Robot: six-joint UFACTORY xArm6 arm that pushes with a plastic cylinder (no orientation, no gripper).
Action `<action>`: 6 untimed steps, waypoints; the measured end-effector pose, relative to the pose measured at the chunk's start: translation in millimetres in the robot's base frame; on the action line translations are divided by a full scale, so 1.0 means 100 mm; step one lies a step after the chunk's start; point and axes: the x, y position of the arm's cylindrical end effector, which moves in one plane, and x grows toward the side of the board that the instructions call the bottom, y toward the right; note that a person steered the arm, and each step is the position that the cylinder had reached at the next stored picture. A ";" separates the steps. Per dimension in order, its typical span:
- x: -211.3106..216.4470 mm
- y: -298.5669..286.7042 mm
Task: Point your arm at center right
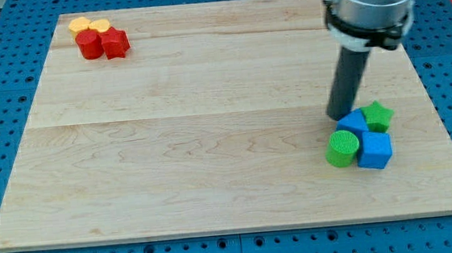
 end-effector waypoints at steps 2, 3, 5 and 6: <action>-0.32 -0.15; -0.75 0.04; -0.75 0.92; -0.38 0.92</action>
